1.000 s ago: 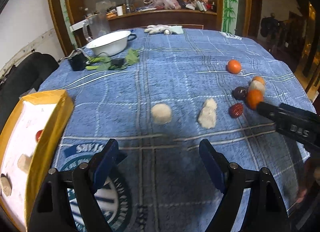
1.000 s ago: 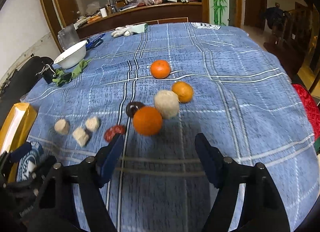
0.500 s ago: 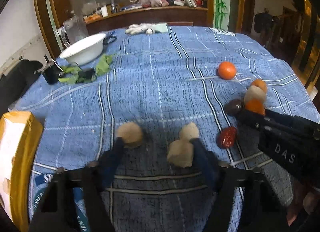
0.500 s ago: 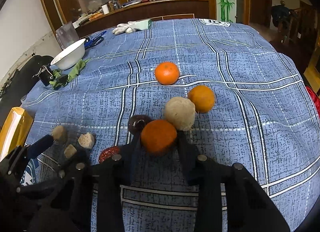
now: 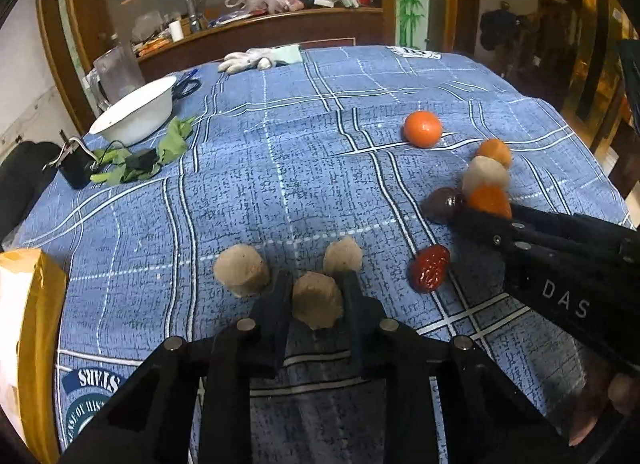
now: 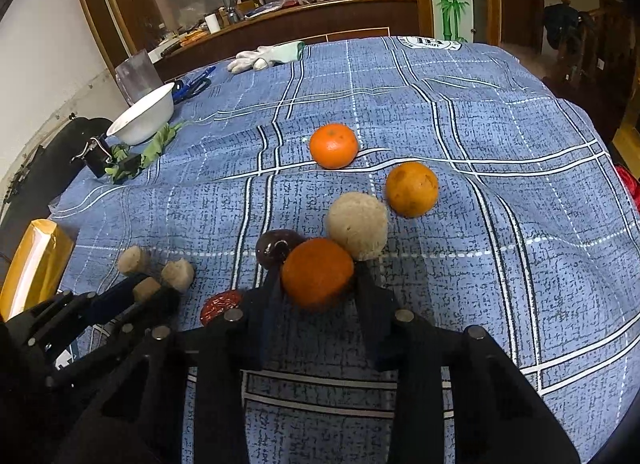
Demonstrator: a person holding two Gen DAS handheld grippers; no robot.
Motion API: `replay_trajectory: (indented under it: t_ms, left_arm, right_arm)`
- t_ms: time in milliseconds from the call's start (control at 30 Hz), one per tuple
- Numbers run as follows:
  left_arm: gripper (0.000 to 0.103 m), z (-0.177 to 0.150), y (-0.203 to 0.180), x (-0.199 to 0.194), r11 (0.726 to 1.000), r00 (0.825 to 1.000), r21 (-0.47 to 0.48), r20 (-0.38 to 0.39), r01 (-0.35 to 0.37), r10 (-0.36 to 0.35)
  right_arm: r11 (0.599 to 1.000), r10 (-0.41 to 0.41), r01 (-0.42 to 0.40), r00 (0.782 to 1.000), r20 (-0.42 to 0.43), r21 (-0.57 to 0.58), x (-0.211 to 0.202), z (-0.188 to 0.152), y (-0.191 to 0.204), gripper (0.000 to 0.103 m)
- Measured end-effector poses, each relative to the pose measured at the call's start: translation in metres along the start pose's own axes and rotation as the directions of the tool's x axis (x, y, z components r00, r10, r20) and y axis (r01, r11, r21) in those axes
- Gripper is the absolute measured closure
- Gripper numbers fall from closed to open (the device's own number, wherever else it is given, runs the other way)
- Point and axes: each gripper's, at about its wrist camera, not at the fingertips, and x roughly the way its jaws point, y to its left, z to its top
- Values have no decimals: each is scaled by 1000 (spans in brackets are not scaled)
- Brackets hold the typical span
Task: Organize fruits
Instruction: 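Grasp the orange with the right tool while the left tool grasps a tan lump, then lift the orange in the right tool while the left tool lifts the tan lump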
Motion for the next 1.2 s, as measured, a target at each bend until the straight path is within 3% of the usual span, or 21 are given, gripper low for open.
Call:
replay_trajectory:
  t_ms: [133, 433, 1200]
  left_arm:
    - [79, 0, 5, 0, 999, 1000, -21, 3, 29, -29]
    - [79, -4, 8, -16, 999, 1000, -34, 21, 1, -1]
    - [79, -33, 41, -79, 991, 997, -130, 76, -17, 27]
  right_arm:
    - [1000, 12, -12, 1000, 3, 6, -1, 0, -1, 67]
    - [1000, 13, -13, 1000, 4, -11, -6, -2, 3, 67]
    - [993, -29, 36, 998, 57, -111, -84, -52, 44, 67]
